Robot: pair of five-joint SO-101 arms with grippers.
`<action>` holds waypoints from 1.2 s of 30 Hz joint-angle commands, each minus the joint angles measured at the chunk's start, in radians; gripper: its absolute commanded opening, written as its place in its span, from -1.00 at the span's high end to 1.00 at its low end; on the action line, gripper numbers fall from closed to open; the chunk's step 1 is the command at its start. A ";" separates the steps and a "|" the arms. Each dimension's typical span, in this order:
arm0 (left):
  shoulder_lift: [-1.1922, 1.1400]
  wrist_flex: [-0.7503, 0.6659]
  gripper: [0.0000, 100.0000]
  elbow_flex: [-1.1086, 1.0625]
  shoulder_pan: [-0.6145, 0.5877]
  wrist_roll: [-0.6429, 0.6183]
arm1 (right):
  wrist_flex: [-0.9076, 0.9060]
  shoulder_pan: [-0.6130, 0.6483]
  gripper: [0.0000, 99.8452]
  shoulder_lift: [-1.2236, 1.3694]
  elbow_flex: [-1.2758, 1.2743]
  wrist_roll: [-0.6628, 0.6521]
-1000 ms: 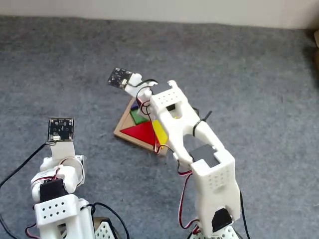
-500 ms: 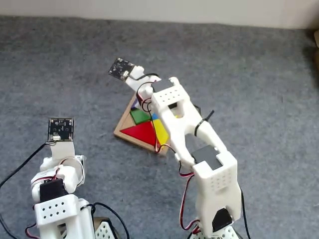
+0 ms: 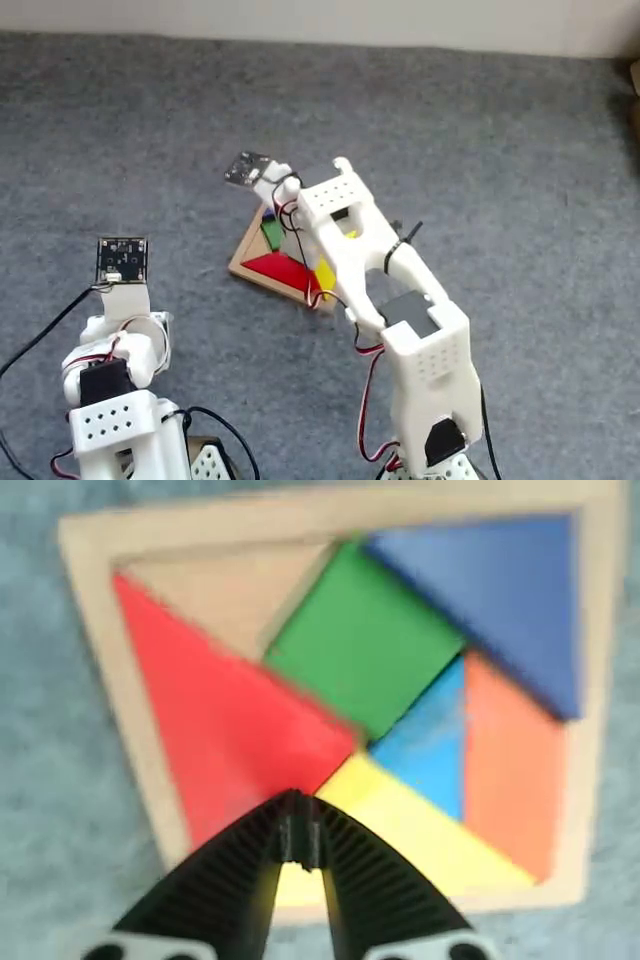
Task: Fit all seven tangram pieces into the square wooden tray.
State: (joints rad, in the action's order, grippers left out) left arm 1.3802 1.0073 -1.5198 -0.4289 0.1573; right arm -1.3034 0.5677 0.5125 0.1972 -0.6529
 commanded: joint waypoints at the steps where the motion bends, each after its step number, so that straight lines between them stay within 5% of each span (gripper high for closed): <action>1: 0.010 -0.015 0.68 0.004 -0.012 0.000 | -0.071 0.012 0.99 -0.038 0.079 0.006; 10: 0.010 -0.015 0.68 0.002 -0.012 0.000 | 0.045 0.042 0.99 -0.076 0.257 0.012; 18: 0.010 -0.015 0.68 0.002 -0.012 0.000 | 0.252 0.073 0.99 0.042 0.116 0.012; 28: 0.010 -0.015 0.68 0.002 -0.012 0.000 | -0.097 0.067 0.99 0.061 0.099 0.012; 36: 0.010 -0.015 0.68 0.002 -0.012 0.000 | -0.139 0.061 0.99 -0.116 0.214 0.012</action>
State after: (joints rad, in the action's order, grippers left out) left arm 1.3802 1.0073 -1.5198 -0.4289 0.1573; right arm -1.4308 0.6306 0.5340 0.3445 -0.6513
